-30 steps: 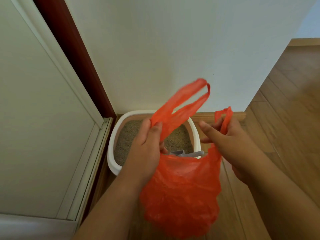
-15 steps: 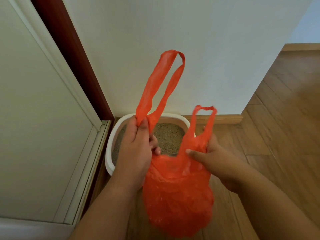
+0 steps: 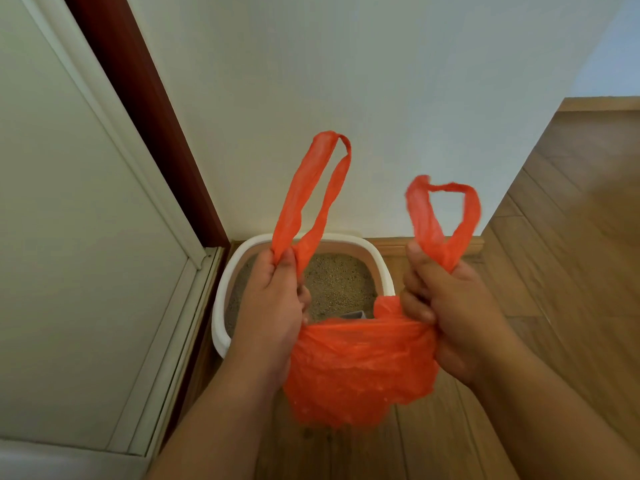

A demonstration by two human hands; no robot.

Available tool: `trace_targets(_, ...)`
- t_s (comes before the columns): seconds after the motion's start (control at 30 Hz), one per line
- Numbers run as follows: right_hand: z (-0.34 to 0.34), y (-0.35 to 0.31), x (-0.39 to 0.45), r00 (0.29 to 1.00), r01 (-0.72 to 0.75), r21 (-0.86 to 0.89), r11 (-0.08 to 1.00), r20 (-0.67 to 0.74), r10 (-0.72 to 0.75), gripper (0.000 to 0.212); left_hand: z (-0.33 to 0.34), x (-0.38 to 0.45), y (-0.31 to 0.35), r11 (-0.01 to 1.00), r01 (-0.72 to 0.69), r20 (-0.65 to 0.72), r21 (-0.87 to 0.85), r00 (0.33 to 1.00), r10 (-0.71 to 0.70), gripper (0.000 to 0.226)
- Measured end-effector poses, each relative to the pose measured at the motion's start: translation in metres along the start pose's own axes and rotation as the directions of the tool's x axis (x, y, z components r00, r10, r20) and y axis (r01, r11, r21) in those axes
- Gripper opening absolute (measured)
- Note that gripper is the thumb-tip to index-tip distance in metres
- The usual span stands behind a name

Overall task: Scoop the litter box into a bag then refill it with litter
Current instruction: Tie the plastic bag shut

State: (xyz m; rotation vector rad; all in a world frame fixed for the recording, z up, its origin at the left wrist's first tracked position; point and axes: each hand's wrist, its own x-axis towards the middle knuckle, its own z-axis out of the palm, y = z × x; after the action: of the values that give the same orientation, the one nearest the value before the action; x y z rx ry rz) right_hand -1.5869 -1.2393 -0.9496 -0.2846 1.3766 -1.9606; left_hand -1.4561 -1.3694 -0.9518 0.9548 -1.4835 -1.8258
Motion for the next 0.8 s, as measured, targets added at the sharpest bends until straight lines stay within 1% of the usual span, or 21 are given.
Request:
trace_targets(0.07,0.003,0.001,-0.002,1.000,0.024,-0.120,0.992,0.015,-0.023,0.022,0.002,-0.001,-0.003,0.999,-0.018,0.041,0.036,0.999,0.016,0.024)
trace_targets(0.13,0.005,0.006,0.001,1.000,-0.024,-0.159,0.987,0.002,0.025,0.046,0.004,-0.003,-0.005,0.997,-0.019,0.065,0.074,0.998,0.015,0.025)
trace_targets(0.17,0.004,0.008,0.002,0.999,-0.044,-0.177,0.983,-0.009,0.043,0.053,0.005,-0.004,-0.007,0.996,-0.014,0.069,0.086,0.998,0.008,0.025)
trace_targets(0.2,0.003,0.010,0.004,0.999,-0.049,-0.212,0.976,-0.017,0.046,0.051,0.005,-0.004,-0.008,0.996,-0.010,0.071,0.092,0.997,0.003,0.025)
trace_targets(0.27,0.000,0.013,0.005,1.000,0.000,-0.364,0.931,-0.015,-0.005,0.031,0.004,-0.003,-0.010,0.992,-0.006,0.069,0.124,0.998,-0.002,0.026)
trace_targets(0.3,-0.001,0.014,0.004,0.999,0.034,-0.430,0.902,-0.008,-0.042,0.023,0.004,-0.001,-0.011,0.990,-0.008,0.070,0.140,0.998,-0.002,0.025)
trace_targets(0.33,-0.001,0.016,0.004,0.998,0.064,-0.468,0.881,0.006,-0.069,0.020,0.004,0.000,-0.011,0.990,-0.012,0.073,0.140,0.997,0.002,0.027)
trace_targets(0.43,0.001,0.017,0.002,0.995,0.099,-0.463,0.881,0.049,-0.086,0.023,0.005,-0.002,-0.007,0.996,-0.035,0.095,0.086,0.995,0.026,0.041)
trace_targets(0.5,0.002,0.016,0.002,0.990,0.137,-0.487,0.863,0.051,-0.129,0.022,0.005,-0.005,-0.006,0.994,-0.081,0.122,0.079,0.990,0.071,0.040)
trace_targets(0.57,0.000,0.017,0.004,0.985,0.158,-0.491,0.857,0.017,-0.171,0.021,0.004,-0.007,-0.007,0.991,-0.110,0.125,0.081,0.987,0.099,0.040)
trace_targets(0.67,-0.005,0.016,0.007,0.978,0.129,-0.491,0.862,-0.081,-0.193,0.024,0.004,-0.007,-0.007,0.982,-0.169,0.165,0.088,0.974,0.153,0.033)
trace_targets(0.73,-0.004,0.014,0.006,0.984,0.105,-0.405,0.908,-0.091,-0.154,0.027,0.004,-0.008,-0.007,0.970,-0.211,0.225,0.124,0.958,0.179,0.030)
trace_targets(0.8,0.003,0.011,0.000,0.997,0.069,-0.262,0.962,0.002,-0.071,0.025,0.004,-0.009,-0.009,0.955,-0.247,0.297,0.164,0.935,0.191,0.031)
